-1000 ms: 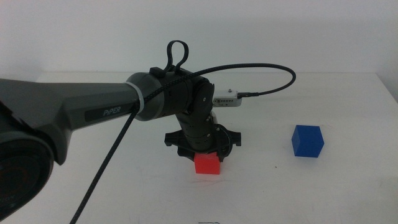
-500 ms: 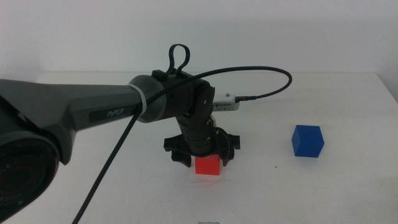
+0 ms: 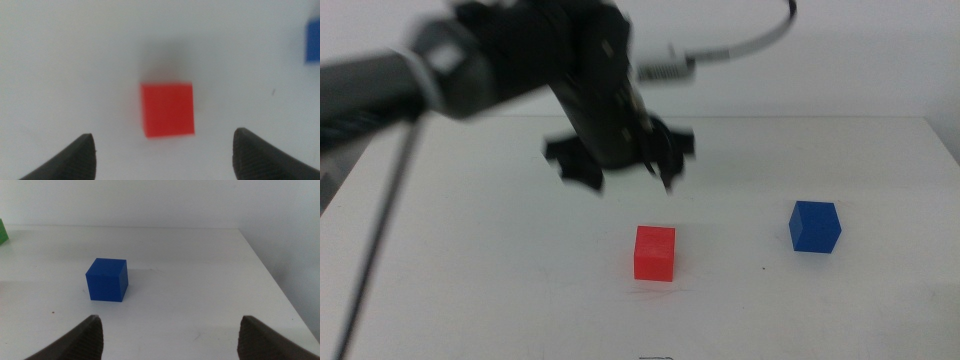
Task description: Stack red cubes first, then green, then blue cubes in a specific spot.
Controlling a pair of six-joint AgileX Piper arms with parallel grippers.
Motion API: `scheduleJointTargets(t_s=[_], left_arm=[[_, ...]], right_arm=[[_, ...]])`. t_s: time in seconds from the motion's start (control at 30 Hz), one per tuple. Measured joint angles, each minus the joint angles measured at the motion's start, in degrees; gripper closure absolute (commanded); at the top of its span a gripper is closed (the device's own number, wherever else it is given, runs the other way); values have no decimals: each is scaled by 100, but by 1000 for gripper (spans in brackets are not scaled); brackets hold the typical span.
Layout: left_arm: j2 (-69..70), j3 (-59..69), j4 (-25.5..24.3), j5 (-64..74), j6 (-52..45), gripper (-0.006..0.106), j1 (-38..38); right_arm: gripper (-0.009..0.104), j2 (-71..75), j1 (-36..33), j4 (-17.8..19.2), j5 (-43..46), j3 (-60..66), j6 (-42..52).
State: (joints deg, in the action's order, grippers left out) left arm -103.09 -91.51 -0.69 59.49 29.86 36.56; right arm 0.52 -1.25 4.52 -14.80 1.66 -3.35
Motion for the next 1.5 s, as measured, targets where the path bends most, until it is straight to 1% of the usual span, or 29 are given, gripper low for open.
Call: scheduleJointTargets(t_s=[0.1,0.2,0.4,0.53,0.7,0.83,1.17,1.5], left_arm=[[251,-299,-373,140,0,7,-165],[172,-668,-516,357,-31,7,-460],[-890,-1827,-494,432,-630,7,-1089],[-1822,-2714,-289,427,-824,7,-1418],[-2921,-3727,-208,309,-897,7,-1591],[-3540,-4276,-200,164,-904,7,-1642],[-4022,-4504,-198,-509,-1080,7,-1652],[-4202,-4509,-203,-562,-1093,7,-1673]], right_arm=[[6,0,0,0,0,0,0],[6,0,0,0,0,0,0],[6,0,0,0,0,0,0],[6,0,0,0,0,0,0],[6,0,0,0,0,0,0],[6,0,0,0,0,0,0],[6,0,0,0,0,0,0],[6,0,0,0,0,0,0]])
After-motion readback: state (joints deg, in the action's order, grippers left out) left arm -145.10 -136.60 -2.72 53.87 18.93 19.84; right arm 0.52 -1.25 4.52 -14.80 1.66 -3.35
